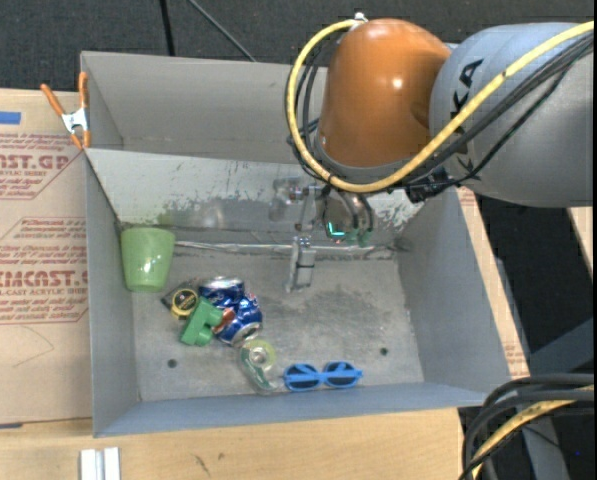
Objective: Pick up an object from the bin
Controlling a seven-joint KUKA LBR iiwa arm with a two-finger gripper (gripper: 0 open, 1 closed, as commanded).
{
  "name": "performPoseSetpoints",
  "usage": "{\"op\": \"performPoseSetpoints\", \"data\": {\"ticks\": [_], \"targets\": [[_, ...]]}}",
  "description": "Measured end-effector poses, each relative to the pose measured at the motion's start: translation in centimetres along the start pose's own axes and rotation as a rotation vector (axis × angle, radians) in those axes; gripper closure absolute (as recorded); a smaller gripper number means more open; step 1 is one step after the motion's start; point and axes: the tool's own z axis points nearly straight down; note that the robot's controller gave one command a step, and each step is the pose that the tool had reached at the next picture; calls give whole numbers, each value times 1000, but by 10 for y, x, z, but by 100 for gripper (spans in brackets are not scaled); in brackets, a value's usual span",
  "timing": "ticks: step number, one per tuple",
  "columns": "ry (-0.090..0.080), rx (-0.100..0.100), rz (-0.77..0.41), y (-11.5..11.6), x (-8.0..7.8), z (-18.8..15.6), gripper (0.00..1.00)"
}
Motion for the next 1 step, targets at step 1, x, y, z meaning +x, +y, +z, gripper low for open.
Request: {"op": "performPoseSetpoints", "data": {"ticks": [1], "targets": [[2, 0, -23, 34, 22, 118, 0]]}}
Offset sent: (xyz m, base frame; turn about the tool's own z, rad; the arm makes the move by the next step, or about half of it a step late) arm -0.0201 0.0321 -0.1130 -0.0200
